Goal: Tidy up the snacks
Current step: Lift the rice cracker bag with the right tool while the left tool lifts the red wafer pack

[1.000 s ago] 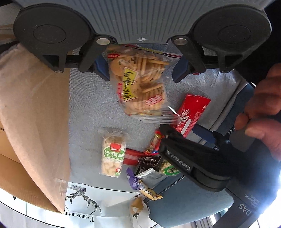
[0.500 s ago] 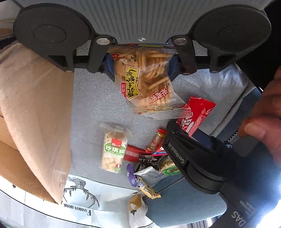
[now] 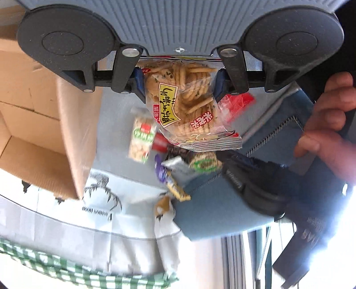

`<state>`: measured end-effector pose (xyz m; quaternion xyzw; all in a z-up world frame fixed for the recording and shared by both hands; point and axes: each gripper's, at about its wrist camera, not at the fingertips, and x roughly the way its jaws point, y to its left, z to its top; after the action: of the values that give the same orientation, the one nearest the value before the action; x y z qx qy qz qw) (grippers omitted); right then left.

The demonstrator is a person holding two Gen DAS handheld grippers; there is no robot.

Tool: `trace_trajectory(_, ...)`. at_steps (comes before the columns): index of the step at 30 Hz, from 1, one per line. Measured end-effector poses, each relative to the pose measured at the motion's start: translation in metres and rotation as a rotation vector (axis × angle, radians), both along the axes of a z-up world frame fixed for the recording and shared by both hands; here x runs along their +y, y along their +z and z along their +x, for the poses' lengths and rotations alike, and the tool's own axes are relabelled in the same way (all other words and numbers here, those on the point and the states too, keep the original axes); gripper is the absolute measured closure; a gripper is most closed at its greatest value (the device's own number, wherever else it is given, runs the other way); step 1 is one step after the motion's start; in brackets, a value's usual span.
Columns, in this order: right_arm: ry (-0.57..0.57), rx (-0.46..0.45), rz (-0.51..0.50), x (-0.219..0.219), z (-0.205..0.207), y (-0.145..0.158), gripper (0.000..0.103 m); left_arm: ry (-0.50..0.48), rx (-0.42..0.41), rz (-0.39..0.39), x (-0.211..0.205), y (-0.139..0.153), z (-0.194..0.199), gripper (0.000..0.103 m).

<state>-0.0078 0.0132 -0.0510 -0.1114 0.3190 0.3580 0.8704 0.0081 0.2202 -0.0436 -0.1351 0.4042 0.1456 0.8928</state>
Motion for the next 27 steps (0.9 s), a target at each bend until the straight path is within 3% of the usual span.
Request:
trace_trajectory(4, -0.012, -0.018, 0.026, -0.009, -0.003, 0.009, 0.044, 0.003, 0.033, -0.08, 0.012, -0.005, 0.004, 0.087)
trace_trajectory(6, -0.016, -0.013, 0.028, -0.012, -0.003, 0.01, 0.044, 0.004, 0.056, -0.143, 0.022, -0.011, 0.009, 0.07)
trace_trajectory(7, -0.015, -0.009, 0.026, -0.013, -0.003, 0.009, 0.044, 0.005, 0.077, -0.168, 0.025, -0.015, 0.013, 0.055)
trace_trajectory(8, -0.013, -0.007, 0.024, -0.014, -0.004, 0.009, 0.044, 0.003, 0.095, -0.189, 0.028, -0.019, 0.016, 0.049)
trace_trajectory(10, -0.011, -0.008, 0.023, -0.014, -0.007, 0.009, 0.044, -0.006, 0.13, -0.219, 0.031, -0.027, 0.025, 0.046)
trace_trajectory(14, 0.0, -0.012, 0.028, -0.016, -0.009, 0.01, 0.044, -0.001, 0.217, -0.173, 0.025, -0.044, 0.042, 0.037)
trace_trajectory(21, 0.019, -0.019, 0.027, -0.018, -0.01, 0.007, 0.044, -0.078, 0.297, -0.037, 0.004, -0.059, 0.06, 0.036)
trace_trajectory(24, 0.02, -0.024, 0.031, -0.016, -0.008, 0.007, 0.044, -0.099, 0.301, 0.008, -0.002, -0.058, 0.06, 0.049)
trace_trajectory(27, 0.008, -0.03, 0.056, -0.016, -0.008, 0.01, 0.044, -0.099, 0.268, 0.015, -0.003, -0.053, 0.055, 0.054)
